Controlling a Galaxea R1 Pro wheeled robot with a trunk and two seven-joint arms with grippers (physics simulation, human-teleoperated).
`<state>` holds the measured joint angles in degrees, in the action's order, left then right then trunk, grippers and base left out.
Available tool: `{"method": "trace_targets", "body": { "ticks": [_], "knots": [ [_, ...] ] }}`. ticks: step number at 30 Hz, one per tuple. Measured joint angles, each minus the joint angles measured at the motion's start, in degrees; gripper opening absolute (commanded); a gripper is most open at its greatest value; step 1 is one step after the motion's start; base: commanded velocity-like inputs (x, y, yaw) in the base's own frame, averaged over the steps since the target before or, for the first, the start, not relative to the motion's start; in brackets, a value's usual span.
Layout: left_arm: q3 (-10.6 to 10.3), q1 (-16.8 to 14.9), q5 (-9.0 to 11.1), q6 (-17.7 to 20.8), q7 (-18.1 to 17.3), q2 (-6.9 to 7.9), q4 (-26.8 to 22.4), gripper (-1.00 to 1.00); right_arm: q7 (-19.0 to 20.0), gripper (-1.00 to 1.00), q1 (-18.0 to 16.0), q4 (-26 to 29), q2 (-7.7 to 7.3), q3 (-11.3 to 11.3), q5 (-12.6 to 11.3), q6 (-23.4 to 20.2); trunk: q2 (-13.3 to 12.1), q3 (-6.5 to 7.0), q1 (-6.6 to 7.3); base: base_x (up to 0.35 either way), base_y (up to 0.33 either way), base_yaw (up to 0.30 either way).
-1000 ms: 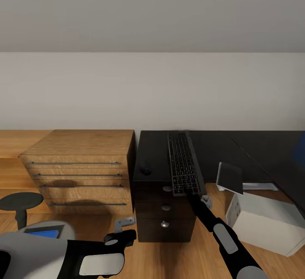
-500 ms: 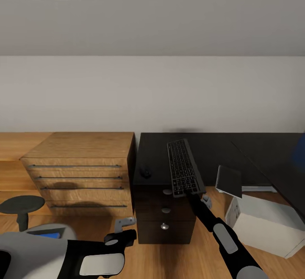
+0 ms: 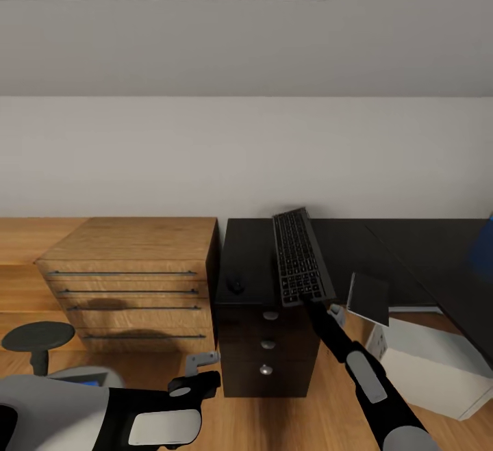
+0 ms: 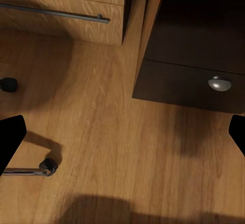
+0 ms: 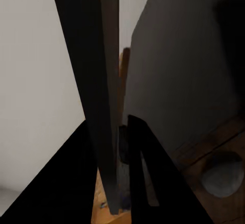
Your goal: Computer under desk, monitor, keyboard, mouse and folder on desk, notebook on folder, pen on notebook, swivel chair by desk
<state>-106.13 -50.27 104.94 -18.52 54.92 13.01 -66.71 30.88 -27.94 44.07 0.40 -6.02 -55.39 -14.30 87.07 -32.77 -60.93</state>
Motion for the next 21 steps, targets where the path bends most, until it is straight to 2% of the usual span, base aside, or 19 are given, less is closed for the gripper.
{"method": "trace_targets", "body": {
  "ticks": [2,6,9,10,13,14,17,21],
  "knots": [
    [0.0,0.0,0.0,0.0,0.0,-0.01,0.0,1.0,-1.1,-1.0,0.2,2.7,0.0,0.0,-0.1,0.0,-0.8,0.36,0.44,0.0,0.0,0.0],
    [0.0,0.0,0.0,0.1,0.1,-0.01,0.0,1.0,-6.2,-1.0,2.4,9.8,-0.01,-0.1,0.1,-0.2,-2.4,1.07,1.32,0.0,0.0,0.0],
    [0.0,0.0,0.0,0.1,0.1,-0.05,0.0,1.0,-12.5,-1.0,5.1,17.1,0.13,0.0,-0.2,-1.2,-3.6,1.61,1.98,0.0,0.0,0.0],
    [0.0,0.0,0.0,0.1,0.1,-0.07,0.0,1.0,-17.0,-1.0,7.1,22.4,0.25,-0.1,-0.4,-2.6,-4.0,1.79,2.2,0.0,0.0,0.0],
    [0.0,0.0,0.0,0.2,0.1,-0.09,0.0,1.0,-21.7,-1.0,10.0,28.8,0.37,0.0,-1.0,-4.2,-5.2,2.33,2.86,-0.031,0.0,0.0],
    [0.0,0.0,0.0,0.2,0.1,-0.13,0.0,1.0,-23.6,-1.0,12.0,32.7,0.31,0.0,-1.9,-4.9,-5.6,2.51,3.07,-0.137,0.0,0.0],
    [0.0,0.0,0.1,0.2,0.1,-0.17,0.0,1.0,-24.6,-1.0,13.6,36.1,0.24,0.0,-2.6,-5.4,-6.8,3.05,3.71,-0.255,0.0,0.0],
    [0.0,0.0,0.1,0.2,0.1,-0.18,0.0,1.0,-24.5,-1.0,14.3,37.1,0.18,0.0,-2.5,-5.5,-8.4,3.77,4.58,-0.315,-0.048,0.0]
  ]
}}
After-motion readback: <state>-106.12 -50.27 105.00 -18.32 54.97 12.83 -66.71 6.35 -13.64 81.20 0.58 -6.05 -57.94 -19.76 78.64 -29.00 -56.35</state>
